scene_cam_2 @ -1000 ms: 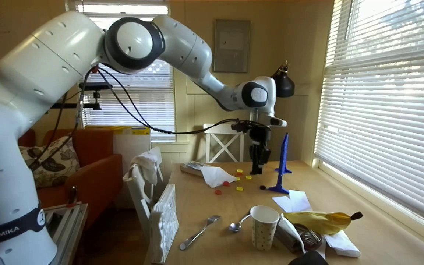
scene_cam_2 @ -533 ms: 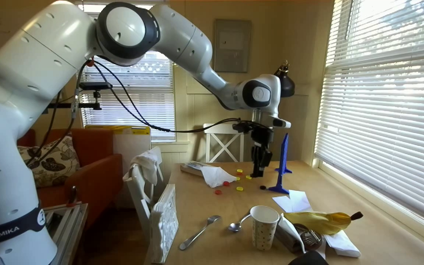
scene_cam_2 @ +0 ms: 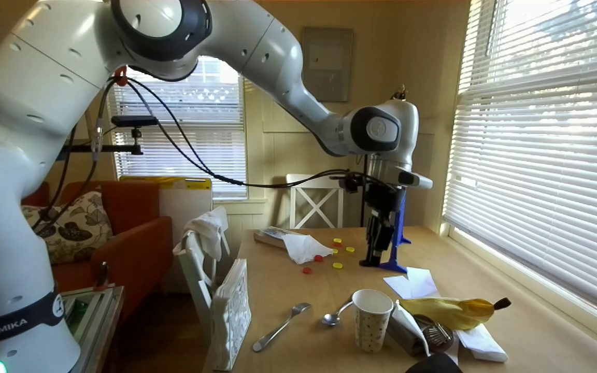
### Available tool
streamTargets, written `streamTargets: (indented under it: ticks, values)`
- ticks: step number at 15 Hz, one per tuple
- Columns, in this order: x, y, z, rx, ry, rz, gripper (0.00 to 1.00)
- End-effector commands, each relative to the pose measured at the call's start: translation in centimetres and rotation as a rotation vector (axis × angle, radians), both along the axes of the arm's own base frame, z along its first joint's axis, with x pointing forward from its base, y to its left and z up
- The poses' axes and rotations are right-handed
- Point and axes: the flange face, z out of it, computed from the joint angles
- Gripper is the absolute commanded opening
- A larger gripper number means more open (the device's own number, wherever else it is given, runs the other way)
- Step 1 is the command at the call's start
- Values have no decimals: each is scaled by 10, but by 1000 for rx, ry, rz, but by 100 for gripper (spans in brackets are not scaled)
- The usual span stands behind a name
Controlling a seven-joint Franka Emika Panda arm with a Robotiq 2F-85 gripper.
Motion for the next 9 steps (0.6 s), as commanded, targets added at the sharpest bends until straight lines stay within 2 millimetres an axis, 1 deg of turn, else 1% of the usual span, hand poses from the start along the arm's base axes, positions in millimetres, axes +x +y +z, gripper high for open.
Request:
streamTargets:
  ticks: [1, 4, 9]
  values:
    - [-17, -11, -16, 35, 41, -53, 8]
    - [-19, -31, -27, 37, 14, -76, 8]
    - [-16, -47, -39, 21, -44, -78, 8]
